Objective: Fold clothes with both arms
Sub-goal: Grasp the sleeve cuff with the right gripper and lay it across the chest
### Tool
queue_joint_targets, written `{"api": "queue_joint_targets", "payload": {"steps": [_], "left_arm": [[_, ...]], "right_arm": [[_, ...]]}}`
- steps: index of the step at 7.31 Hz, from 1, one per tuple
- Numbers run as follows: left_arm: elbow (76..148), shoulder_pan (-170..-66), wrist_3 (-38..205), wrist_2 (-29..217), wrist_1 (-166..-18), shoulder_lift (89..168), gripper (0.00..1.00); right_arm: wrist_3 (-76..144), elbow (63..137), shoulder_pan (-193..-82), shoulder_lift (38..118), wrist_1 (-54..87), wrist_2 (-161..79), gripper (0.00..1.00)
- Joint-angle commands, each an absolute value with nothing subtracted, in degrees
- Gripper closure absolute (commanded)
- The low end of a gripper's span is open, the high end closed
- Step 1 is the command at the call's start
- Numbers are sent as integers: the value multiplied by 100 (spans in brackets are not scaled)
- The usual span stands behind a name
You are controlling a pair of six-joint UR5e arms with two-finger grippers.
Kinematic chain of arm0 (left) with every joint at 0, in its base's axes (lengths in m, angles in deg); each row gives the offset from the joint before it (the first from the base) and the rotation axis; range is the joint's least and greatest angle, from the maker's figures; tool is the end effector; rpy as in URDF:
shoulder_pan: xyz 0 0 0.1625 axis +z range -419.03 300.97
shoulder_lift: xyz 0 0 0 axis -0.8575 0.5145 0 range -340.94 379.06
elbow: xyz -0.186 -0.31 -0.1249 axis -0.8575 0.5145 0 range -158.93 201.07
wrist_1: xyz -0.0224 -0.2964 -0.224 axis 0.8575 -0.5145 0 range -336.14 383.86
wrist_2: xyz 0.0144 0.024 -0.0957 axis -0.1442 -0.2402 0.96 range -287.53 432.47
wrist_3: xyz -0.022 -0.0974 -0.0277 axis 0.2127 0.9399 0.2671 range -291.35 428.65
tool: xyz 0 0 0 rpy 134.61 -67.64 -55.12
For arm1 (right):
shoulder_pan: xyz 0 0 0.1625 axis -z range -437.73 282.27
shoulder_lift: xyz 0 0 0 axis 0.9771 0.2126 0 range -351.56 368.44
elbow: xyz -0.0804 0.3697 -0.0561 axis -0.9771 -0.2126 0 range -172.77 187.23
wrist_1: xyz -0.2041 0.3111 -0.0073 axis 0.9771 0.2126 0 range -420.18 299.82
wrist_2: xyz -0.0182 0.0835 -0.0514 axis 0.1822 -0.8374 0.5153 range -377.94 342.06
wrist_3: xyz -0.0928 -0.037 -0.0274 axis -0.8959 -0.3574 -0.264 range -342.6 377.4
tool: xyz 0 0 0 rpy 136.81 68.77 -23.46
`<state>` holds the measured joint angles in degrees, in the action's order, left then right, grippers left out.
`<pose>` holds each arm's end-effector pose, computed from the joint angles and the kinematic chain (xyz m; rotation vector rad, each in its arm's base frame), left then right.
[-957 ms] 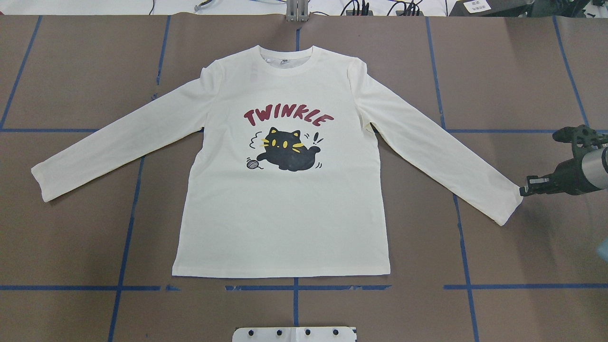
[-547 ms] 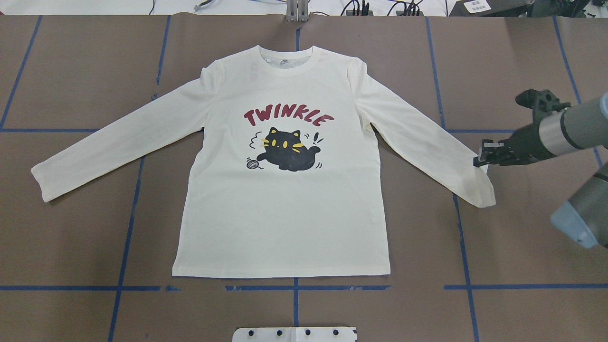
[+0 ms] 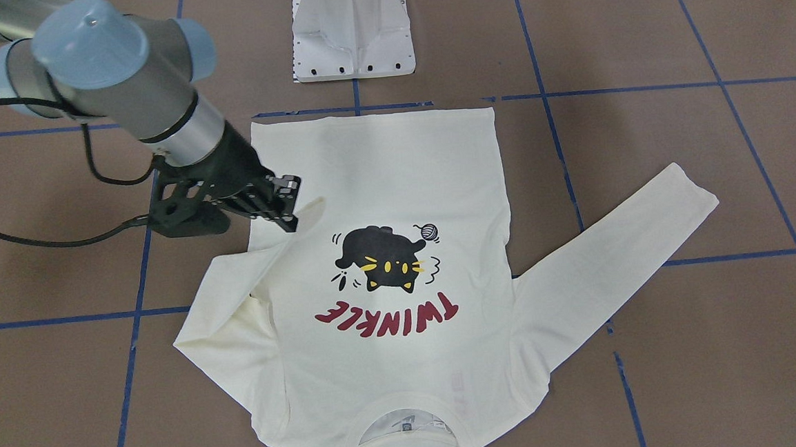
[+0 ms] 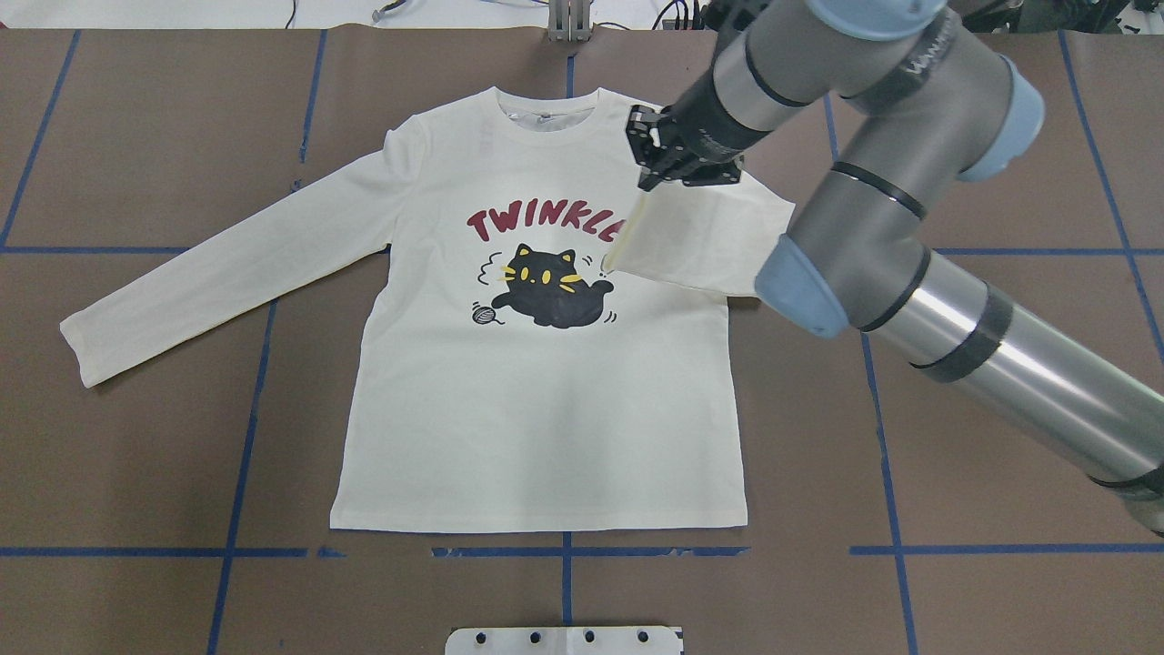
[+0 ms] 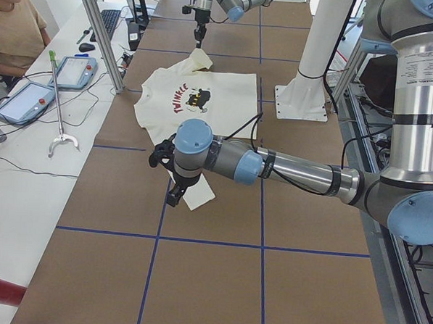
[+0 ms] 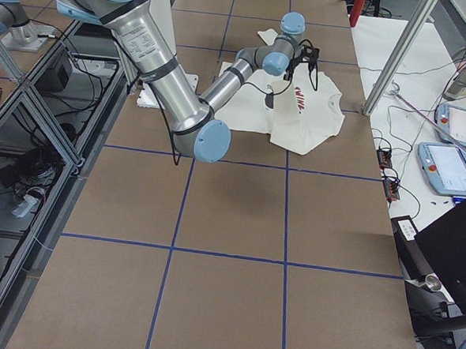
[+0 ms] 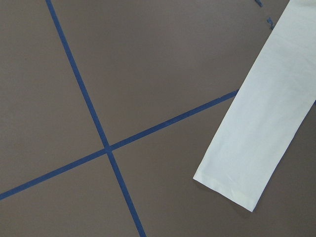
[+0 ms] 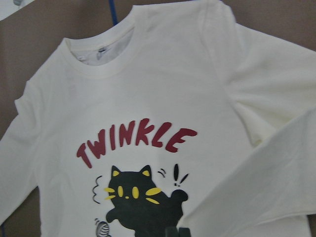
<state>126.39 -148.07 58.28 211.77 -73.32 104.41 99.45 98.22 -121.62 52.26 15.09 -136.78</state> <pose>-0.0475 -0.4270 0.5132 0.3625 0.8296 0.3181 -0.4028 -0.5033 0.1273 0.0545 -1.1485 0.2854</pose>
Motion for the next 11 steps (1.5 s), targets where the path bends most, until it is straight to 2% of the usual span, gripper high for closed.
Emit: {"api": "queue_joint_targets", "payload": {"steps": [1, 2, 3, 4, 5, 6, 7, 8, 9, 11], "left_arm": [[12645, -14807, 5837, 21177, -7352, 10440, 0], [12584, -14807, 5828, 21177, -7370, 10440, 0], [12575, -14798, 5854, 21169, -7361, 10458, 0], [12583, -14633, 6629, 21160, -7387, 10484, 0], [12557, -14004, 7655, 21082, -7622, 10545, 0], [12261, -13502, 8700, 20715, -8181, 10546, 0], [11675, -13401, 9485, 20546, -9066, 10555, 3], [10808, -13270, 9815, 20545, -9875, 10633, 7], [10460, -13016, 10323, 20553, -10092, 10843, 12], [10404, -12585, 10811, 20554, -10103, 10915, 23]], "right_arm": [[10151, 7636, -10785, 3313, 634, -11640, 100], [10160, 6422, -10465, 2809, -166, -11229, 46], [10169, 6245, -10358, 2804, -409, -10868, 0], [10169, 6217, -10357, 2795, -411, -10865, 0], [10178, 6286, -10383, 2795, -411, -10865, 0], [10535, 6574, -10566, 2856, -376, -11030, 0], [10808, 7221, -10950, 3344, -184, -11710, 0], [10785, 8097, -11233, 4158, -43, -12178, 0], [10758, 8889, -11505, 4888, -24, -12392, 0], [10505, 10061, -12277, 6208, -7, -13417, 0]]}}
